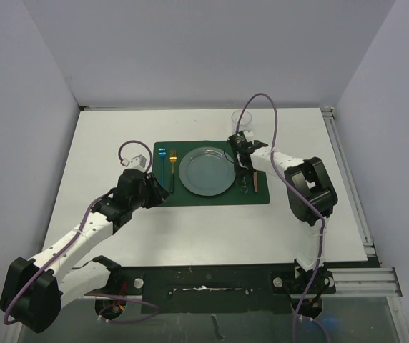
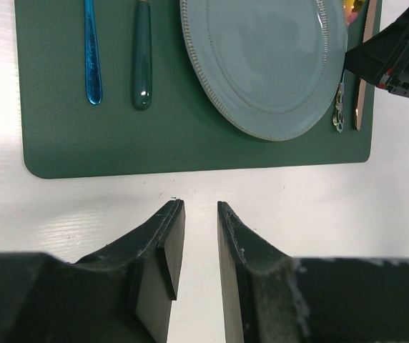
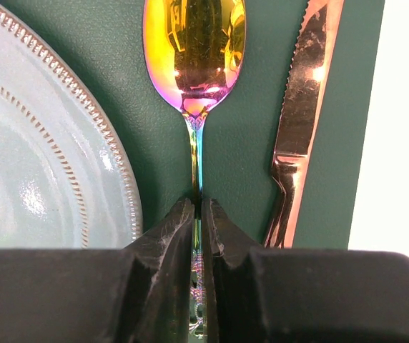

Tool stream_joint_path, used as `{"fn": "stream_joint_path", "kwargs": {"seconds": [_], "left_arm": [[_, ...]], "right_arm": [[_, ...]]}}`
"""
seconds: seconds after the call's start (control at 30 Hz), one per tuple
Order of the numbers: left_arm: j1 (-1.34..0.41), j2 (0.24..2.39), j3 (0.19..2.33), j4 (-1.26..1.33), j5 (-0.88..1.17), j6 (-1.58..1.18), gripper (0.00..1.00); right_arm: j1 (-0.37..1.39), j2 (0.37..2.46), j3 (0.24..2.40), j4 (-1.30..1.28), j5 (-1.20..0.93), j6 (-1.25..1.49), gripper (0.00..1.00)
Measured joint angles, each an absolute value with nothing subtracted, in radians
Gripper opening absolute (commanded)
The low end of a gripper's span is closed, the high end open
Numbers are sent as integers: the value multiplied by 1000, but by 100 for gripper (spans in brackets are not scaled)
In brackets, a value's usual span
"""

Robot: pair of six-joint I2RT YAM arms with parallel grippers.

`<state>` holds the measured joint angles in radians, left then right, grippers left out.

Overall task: Set the dinner table for one person
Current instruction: Adjust the spoon at the center of the board.

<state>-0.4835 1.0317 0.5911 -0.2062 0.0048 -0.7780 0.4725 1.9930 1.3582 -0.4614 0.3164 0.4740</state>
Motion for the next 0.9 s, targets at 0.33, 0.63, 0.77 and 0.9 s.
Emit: {"fn": "stream_joint_path", "kwargs": {"seconds": [0.33,0.63,0.77,0.9], "left_arm": [[-484,1032,583,-207,5,-778,25],[-484,1031,582,-207,4,-778,25],[-484,1031,582,-207,4,-778,25],[-484,1031,582,-207,4,-778,25]], "right_arm": [[473,1993,1358,-469,341,518,0],[473,1994,1358,-472,349,534,4],[473,1994,1359,-473,350,537,9],[473,1994,1359,-480,355,538,13]]}}
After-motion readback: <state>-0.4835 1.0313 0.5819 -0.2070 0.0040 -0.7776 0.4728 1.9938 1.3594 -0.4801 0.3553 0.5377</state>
